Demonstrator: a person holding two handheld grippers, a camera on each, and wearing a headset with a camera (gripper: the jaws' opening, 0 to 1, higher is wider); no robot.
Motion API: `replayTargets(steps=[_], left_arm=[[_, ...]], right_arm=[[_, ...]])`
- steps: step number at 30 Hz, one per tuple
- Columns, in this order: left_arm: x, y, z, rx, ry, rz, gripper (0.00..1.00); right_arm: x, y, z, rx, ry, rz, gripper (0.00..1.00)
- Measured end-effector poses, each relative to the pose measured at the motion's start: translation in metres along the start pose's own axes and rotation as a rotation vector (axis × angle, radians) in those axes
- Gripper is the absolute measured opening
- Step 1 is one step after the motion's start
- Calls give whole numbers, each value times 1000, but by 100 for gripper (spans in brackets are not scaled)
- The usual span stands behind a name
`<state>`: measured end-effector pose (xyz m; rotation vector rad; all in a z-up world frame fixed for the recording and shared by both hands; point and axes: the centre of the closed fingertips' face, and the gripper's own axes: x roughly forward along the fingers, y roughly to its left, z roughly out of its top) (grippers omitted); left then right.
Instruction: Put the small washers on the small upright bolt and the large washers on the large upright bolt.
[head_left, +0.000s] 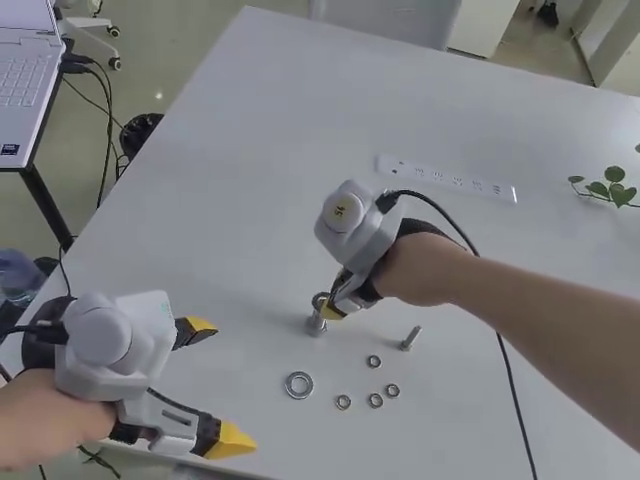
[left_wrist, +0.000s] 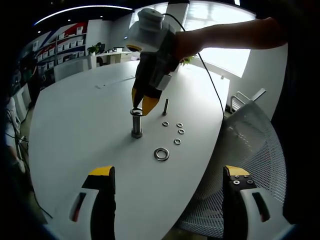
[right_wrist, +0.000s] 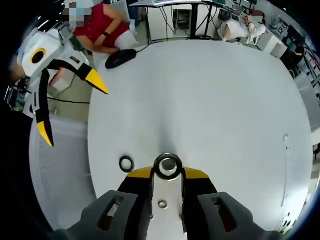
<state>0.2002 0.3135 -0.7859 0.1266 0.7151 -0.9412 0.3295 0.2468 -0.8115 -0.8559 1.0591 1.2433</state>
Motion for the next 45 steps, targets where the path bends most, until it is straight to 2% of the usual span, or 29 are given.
replayTargets(steps=[10, 17, 25, 45], left_arm=[[-2, -1, -5, 2, 15, 2, 88], [-2, 1, -5, -1, 14, 3, 88], [-2, 2, 0, -10, -4, 4, 89], [-1, 4, -4, -14, 2, -3, 89]], right_arm=[[7, -2, -1, 4, 12, 6, 21], [11, -2, -2, -3, 13, 5, 21], [18, -3, -3, -6, 18, 1, 21], [39, -1, -9, -11, 42, 8, 21]])
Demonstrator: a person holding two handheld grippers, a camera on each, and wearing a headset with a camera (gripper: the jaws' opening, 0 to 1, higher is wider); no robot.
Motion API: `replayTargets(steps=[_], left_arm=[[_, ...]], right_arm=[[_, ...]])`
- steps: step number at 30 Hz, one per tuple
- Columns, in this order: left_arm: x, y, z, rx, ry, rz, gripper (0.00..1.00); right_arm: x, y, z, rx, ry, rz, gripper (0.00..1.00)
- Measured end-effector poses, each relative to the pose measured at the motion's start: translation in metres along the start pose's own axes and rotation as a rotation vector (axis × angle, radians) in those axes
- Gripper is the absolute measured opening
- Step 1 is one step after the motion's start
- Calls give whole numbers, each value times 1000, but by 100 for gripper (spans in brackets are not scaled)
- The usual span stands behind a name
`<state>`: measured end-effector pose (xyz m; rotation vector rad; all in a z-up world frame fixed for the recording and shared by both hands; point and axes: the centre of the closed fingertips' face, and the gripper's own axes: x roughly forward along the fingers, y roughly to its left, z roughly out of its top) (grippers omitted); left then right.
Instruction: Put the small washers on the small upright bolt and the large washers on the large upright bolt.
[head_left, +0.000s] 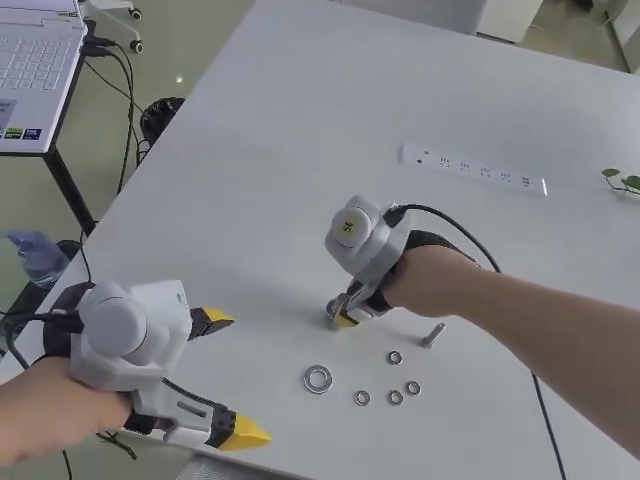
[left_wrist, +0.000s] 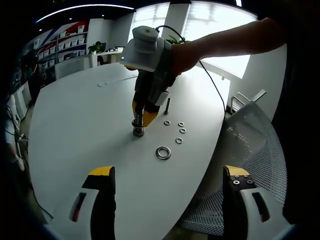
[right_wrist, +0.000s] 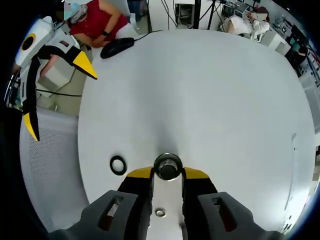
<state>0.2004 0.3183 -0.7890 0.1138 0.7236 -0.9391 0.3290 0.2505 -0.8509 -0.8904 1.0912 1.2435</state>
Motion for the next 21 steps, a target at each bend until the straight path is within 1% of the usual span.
replayTargets(steps=[7, 21], left_arm=[[0, 1, 0, 1, 4, -1, 89], [2, 3, 2, 8, 6, -3, 89]], right_arm=[[6, -4, -2, -1, 6, -3, 21], [13, -5, -6, 4, 13, 1, 21]])
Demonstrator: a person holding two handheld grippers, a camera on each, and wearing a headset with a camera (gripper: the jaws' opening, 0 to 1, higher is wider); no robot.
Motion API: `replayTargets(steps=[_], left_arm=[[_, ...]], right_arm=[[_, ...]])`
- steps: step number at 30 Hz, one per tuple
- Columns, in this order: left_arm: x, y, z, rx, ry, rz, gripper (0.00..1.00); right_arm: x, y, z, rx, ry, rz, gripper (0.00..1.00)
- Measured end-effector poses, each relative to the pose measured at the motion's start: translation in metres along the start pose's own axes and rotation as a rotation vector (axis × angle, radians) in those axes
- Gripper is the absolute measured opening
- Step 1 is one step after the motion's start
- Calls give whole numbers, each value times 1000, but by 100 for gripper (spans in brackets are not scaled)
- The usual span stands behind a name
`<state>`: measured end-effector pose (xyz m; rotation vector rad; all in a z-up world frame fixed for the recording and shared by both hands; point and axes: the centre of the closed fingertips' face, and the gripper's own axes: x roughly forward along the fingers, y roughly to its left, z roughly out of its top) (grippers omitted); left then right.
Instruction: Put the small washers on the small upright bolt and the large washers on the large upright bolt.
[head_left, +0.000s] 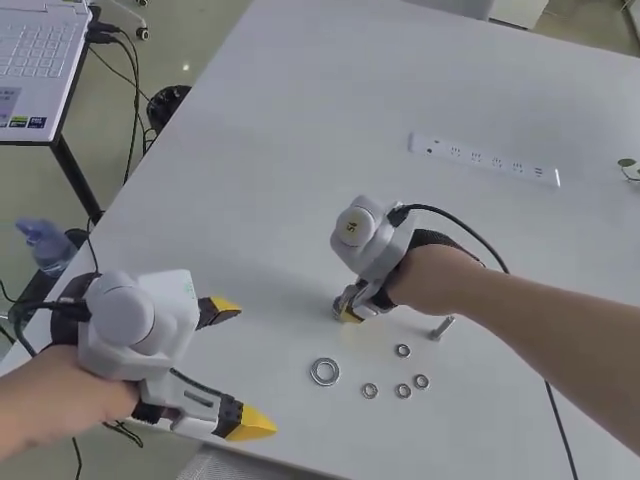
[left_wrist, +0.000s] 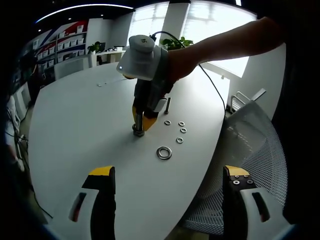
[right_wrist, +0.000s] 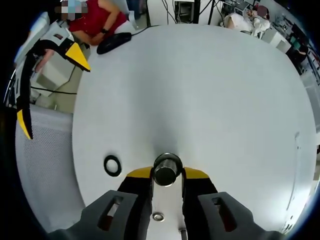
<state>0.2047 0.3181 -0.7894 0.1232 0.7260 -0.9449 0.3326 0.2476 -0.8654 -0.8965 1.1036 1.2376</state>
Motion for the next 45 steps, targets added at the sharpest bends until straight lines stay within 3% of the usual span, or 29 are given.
replayTargets(steps=[31, 34, 45], left_arm=[[1, 0, -1, 9, 10, -9, 87], [1, -1, 0, 9, 9, -10, 87], [0, -4, -1, 8, 13, -13, 86]], right_arm=[[7, -1, 1, -2, 4, -7, 22], [7, 0, 1, 28, 1, -5, 22], [6, 0, 1, -3, -3, -3, 23]])
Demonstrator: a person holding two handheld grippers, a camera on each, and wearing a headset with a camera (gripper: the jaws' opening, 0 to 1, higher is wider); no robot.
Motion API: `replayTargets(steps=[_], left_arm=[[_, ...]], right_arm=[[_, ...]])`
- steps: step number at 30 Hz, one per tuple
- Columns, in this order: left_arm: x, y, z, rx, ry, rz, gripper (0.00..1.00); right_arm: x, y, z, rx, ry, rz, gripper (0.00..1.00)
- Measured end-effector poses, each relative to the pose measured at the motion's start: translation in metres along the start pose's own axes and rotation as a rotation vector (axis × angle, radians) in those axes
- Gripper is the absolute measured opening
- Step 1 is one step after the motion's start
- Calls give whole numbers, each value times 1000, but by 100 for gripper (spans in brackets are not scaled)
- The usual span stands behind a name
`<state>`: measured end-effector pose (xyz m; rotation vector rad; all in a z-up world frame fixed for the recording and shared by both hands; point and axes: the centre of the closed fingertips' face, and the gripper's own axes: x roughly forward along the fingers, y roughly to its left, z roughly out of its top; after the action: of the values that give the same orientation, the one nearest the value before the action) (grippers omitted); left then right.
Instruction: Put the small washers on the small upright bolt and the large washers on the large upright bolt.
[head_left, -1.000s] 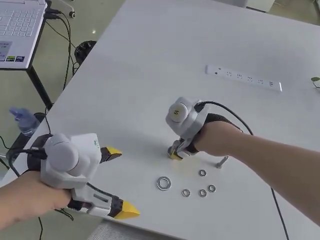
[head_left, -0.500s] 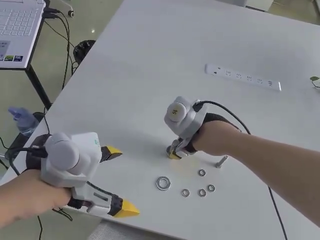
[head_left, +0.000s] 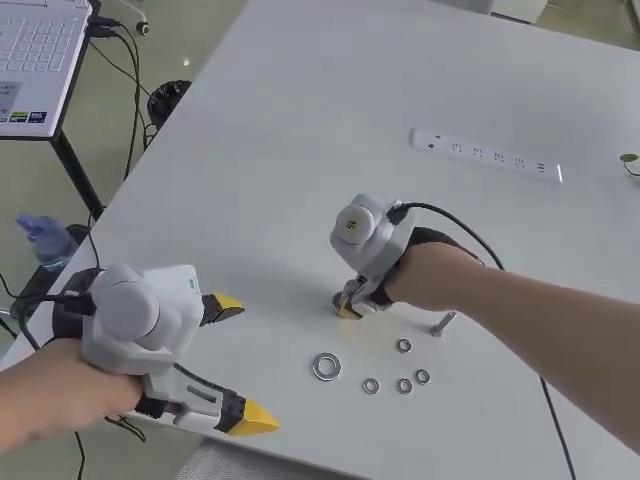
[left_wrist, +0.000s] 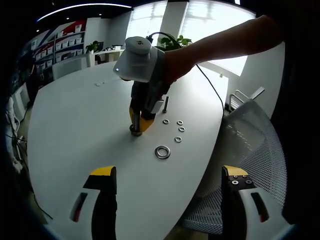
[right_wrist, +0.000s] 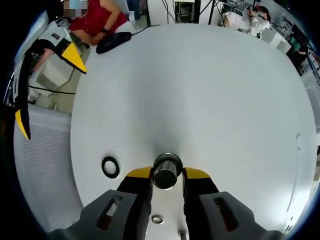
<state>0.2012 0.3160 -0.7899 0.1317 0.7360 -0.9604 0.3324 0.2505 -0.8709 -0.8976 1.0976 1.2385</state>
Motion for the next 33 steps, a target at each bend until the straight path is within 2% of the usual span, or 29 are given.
replayTargets(steps=[3, 5, 6, 19, 23, 33], left_arm=[[0, 0, 2, 0, -3, -1, 86], [0, 0, 3, 2, -3, 0, 86], [0, 1, 3, 2, -4, 1, 86], [0, 1, 3, 7, -5, 1, 86], [1, 0, 4, 11, -5, -1, 87], [0, 0, 6, 15, -6, 7, 88]], right_arm=[[0, 0, 2, -7, -11, 1, 26], [0, 0, 2, -1, -18, 2, 36], [0, -2, 4, 5, -32, -1, 38], [-6, -5, 3, 6, -26, -3, 36], [-9, -3, 3, 17, -32, 12, 36], [-19, -5, 3, 10, -37, 3, 36]])
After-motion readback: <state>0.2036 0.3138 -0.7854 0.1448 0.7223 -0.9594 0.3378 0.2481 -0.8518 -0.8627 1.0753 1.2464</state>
